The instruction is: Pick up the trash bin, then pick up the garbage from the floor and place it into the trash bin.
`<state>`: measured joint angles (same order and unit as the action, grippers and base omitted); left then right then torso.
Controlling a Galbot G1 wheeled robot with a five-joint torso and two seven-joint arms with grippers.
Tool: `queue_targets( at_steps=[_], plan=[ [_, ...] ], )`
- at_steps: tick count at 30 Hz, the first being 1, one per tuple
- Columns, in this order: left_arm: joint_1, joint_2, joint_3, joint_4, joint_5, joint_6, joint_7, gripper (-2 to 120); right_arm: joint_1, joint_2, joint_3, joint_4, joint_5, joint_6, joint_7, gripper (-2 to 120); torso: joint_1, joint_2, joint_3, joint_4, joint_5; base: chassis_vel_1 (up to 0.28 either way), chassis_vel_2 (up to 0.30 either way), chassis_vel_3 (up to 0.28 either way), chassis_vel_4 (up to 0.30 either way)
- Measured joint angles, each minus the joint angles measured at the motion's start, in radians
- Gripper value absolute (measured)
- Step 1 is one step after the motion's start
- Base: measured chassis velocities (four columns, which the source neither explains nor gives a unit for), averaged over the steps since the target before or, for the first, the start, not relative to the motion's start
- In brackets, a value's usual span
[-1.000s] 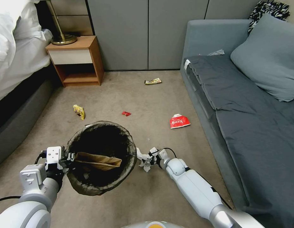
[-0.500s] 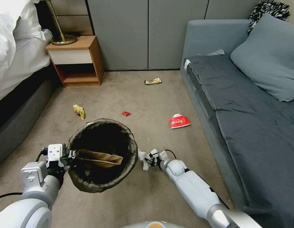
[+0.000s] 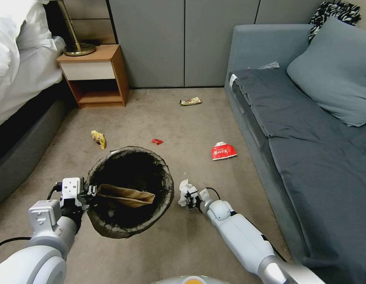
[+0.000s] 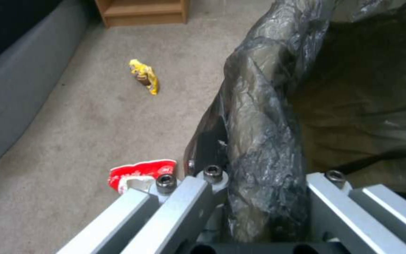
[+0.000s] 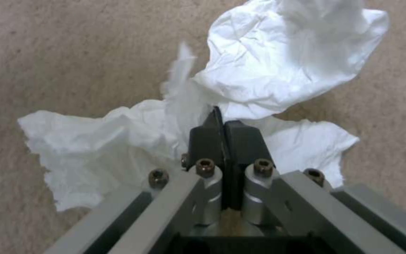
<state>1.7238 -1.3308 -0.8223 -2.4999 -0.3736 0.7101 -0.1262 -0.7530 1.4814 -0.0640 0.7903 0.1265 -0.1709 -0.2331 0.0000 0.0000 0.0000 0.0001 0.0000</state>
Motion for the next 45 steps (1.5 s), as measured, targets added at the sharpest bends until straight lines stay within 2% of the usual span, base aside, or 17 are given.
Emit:
queue_targets(
  at_steps=[8,13,15,21,22,24,30,35,45],
  plan=[
    [-0.001,-0.002,0.009,0.000,0.004,-0.001,0.001,1,-0.009,-0.008,0.016,0.017,0.000,0.009,0.008,0,0.000,0.000,0.000,-0.0001,0.0000,0.000,0.000,0.000,0.000],
    [0.002,-0.002,0.008,0.000,0.005,-0.001,0.001,1,-0.032,-0.023,0.033,0.080,-0.002,0.018,0.022,0,0.000,0.000,0.000,0.0000,0.0000,0.000,0.000,0.000,0.000],
    [0.007,-0.002,0.005,0.000,0.005,-0.002,0.001,1,-0.060,-0.042,0.045,0.150,-0.001,0.020,0.031,0,0.000,0.000,0.000,0.0000,0.0001,0.000,0.000,0.000,0.000],
    [0.008,0.000,0.003,0.000,0.004,-0.002,0.001,1,-0.097,-0.077,0.061,0.258,-0.001,0.020,0.039,0,0.000,0.000,0.000,-0.0002,0.0001,0.000,0.000,0.000,0.000],
    [0.007,0.000,0.004,0.000,0.004,-0.002,0.001,1,-0.112,-0.093,0.074,0.313,-0.001,0.021,0.042,0,0.000,0.000,0.000,-0.0001,0.0000,0.000,0.000,0.000,0.000],
    [0.007,0.000,0.005,0.000,0.004,-0.002,0.001,1,-0.116,-0.099,0.081,0.335,-0.001,0.022,0.043,0,0.000,0.000,0.000,-0.0002,0.0001,0.000,0.000,0.000,0.000],
    [0.010,0.004,0.007,0.000,0.005,-0.002,0.002,1,-0.160,-0.143,0.131,0.511,-0.001,0.027,0.055,0,0.000,0.000,0.000,-0.0001,0.0001,0.000,0.000,0.000,0.000],
    [0.012,0.009,0.007,0.000,0.005,-0.002,0.002,1,-0.185,-0.171,0.159,0.605,0.006,0.024,0.058,0,0.000,0.000,0.000,0.0000,0.0001,0.000,0.000,0.000,0.000],
    [0.007,0.016,0.019,0.000,0.006,-0.001,0.003,1,-0.209,-0.305,0.217,0.930,0.159,-0.037,0.075,0,0.000,0.000,0.000,0.0000,0.0002,0.000,0.000,0.000,0.000]
  ],
)
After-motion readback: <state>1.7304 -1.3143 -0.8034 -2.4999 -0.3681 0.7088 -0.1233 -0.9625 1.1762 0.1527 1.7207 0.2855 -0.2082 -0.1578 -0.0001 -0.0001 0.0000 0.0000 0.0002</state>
